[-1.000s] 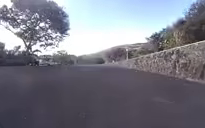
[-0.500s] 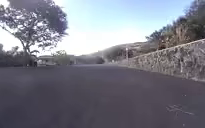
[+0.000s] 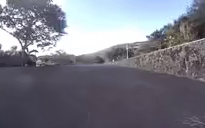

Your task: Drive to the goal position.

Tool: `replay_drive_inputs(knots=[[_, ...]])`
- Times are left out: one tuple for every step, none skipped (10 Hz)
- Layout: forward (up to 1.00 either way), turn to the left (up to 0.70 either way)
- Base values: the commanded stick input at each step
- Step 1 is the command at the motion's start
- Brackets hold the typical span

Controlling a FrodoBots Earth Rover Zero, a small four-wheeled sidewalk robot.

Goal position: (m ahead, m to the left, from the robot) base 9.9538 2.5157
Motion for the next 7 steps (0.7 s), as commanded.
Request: replay_drive_inputs(knots=[[0.70,0.00],[0.70,0.00],[0.70,0.00],[0.70,0.00],[0.70,0.00],[0.70,0.00],[0.70,0.00]])
